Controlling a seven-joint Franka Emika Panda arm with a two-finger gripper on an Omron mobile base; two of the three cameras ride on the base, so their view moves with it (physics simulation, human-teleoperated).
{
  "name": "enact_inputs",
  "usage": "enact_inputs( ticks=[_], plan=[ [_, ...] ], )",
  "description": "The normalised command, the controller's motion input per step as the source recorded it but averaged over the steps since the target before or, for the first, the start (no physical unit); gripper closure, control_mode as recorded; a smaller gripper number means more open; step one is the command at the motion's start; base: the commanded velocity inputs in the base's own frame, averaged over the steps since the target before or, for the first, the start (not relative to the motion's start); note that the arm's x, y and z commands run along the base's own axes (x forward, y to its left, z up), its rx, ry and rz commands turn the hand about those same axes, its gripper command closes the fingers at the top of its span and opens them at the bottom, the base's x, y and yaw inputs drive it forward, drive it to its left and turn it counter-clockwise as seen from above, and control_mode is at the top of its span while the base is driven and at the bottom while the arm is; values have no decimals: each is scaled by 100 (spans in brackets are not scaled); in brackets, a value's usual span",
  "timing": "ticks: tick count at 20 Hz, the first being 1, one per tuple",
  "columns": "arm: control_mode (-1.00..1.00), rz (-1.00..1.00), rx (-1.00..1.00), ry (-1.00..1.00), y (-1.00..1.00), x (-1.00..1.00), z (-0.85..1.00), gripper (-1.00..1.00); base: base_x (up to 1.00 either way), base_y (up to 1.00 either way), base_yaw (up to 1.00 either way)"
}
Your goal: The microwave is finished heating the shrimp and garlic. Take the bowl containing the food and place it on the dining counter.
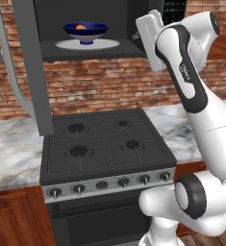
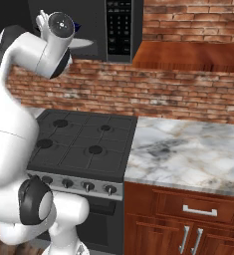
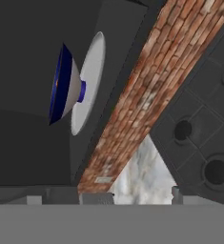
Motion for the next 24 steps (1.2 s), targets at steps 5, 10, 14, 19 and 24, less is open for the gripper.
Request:
enact_inputs(
  ticks=[5,10,14,19,24],
  plan=[
    [-100,0,0,0,32,88,0,-100,0,0,0],
    [-100,0,0,0,27,78,5,-100,0,0,0],
    [-100,0,0,0,20,71,18,-100,0,0,0],
    [-100,0,0,0,6,57,13,-100,0,0,0],
    [-100,0,0,4,0,46,0,-100,0,0,0]
  ],
)
